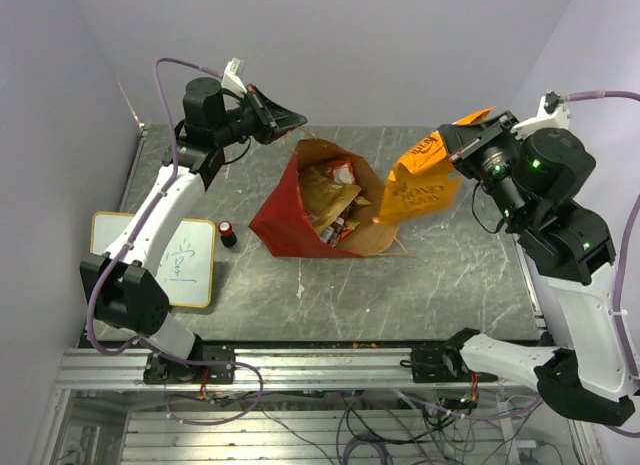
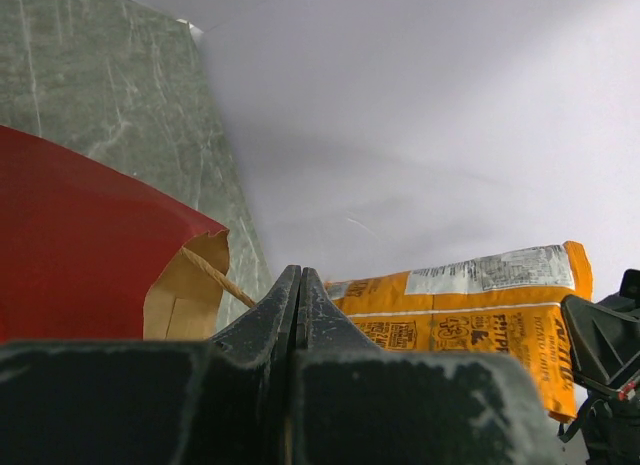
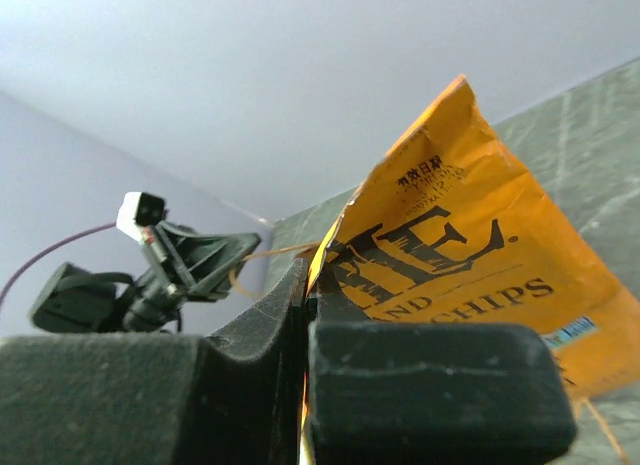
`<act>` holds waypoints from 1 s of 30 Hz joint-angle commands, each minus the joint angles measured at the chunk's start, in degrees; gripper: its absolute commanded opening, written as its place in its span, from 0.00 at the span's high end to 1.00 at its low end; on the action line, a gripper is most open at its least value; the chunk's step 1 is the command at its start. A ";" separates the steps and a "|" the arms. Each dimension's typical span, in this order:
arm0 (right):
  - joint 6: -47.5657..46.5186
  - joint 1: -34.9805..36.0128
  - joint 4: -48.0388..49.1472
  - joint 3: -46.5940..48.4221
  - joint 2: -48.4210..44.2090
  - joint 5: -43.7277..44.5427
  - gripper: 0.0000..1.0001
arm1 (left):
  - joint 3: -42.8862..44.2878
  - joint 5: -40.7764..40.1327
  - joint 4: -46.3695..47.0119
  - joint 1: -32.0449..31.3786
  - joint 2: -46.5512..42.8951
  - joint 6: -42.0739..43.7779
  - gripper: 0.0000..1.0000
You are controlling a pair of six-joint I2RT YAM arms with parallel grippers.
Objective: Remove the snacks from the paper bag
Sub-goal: Take out the snack from the paper bag, then place the snack at the center of the board.
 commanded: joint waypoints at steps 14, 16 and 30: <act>-5.15 0.01 -14.87 -7.73 -7.75 30.51 1.00 | 1.73 4.23 1.75 2.13 -0.88 0.38 0.93; -2.94 0.01 -16.20 -12.72 -10.36 31.82 1.00 | 1.70 4.53 1.85 2.23 -0.76 0.38 0.93; 15.07 -1.02 -22.99 -30.45 -4.94 30.13 1.00 | 2.00 6.07 3.01 2.27 0.50 0.36 0.93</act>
